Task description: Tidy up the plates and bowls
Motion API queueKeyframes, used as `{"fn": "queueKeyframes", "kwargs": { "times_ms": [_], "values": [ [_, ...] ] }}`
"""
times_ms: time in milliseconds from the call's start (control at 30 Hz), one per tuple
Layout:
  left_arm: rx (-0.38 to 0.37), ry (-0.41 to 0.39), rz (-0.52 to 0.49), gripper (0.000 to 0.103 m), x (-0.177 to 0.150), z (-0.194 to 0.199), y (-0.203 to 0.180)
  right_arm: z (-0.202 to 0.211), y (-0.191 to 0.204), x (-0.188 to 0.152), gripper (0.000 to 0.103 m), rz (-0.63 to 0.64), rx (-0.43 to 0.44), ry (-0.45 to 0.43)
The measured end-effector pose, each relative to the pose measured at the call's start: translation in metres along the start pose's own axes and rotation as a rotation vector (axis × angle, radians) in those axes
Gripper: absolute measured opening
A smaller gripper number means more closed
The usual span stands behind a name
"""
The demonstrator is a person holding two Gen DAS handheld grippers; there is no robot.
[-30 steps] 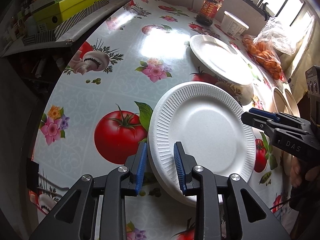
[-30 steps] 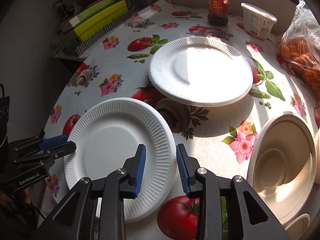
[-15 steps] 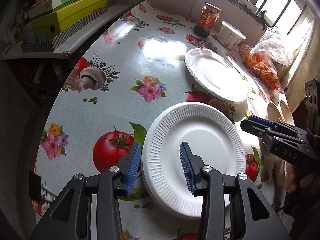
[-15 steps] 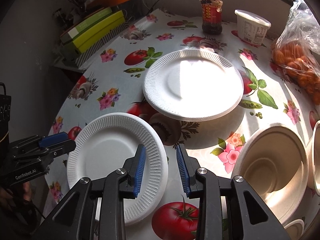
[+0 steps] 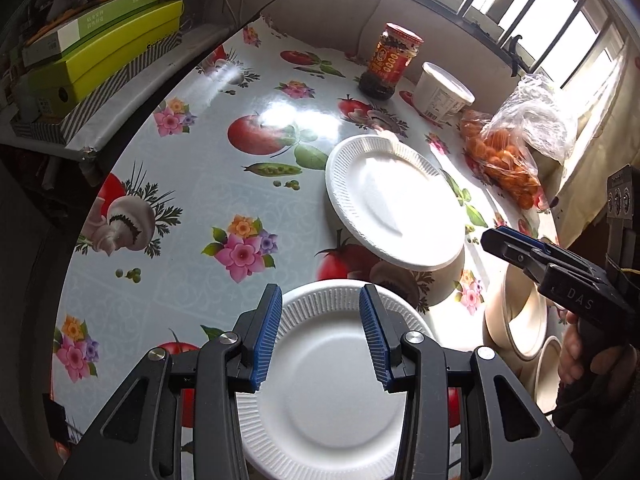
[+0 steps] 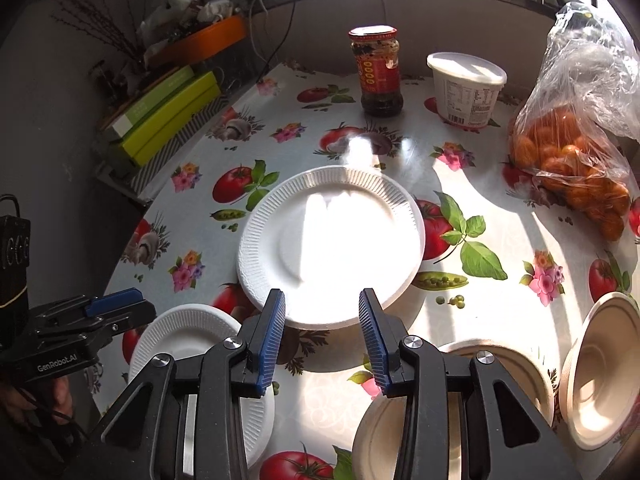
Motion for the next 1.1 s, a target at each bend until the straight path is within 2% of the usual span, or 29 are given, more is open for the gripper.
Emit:
{"fn": "queueKeyframes", "kwargs": {
  "times_ms": [233,500,733,933,1100],
  "values": [
    [0.001,0.034,0.004,0.042,0.02,-0.025,-0.011,-0.017,-0.039,0.03,0.038,-0.035,-0.034,0.02],
    [0.005,0.061,0.044,0.042,0.042,-0.05,-0.009,-0.055,-0.066,0.041,0.038,-0.063,-0.014,0.119],
    [-0.002,0.123,0.091,0.042,0.042,-0.075,-0.005,-0.078,-0.072,0.038,0.038,-0.077,0.017,0.166],
    [-0.005,0.132,0.1,0.042,0.043,-0.081,-0.006,-0.084,-0.072,0.037,0.036,-0.078,0.03,0.18],
    [-0.009,0.139,0.098,0.042,0.044,-0.083,-0.008,-0.087,-0.07,0.038,0.028,-0.077,0.031,0.186]
  ]
}}
Point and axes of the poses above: each gripper's, at about its wrist camera, not at the fingertips, and z roughly against the way its jaws point, y to its left, x to its top, the point moved 1 cm from there along -z, roughly the way its jaws point, and after that the axes turned 6 degrees about -x, right-handed, at the moved point
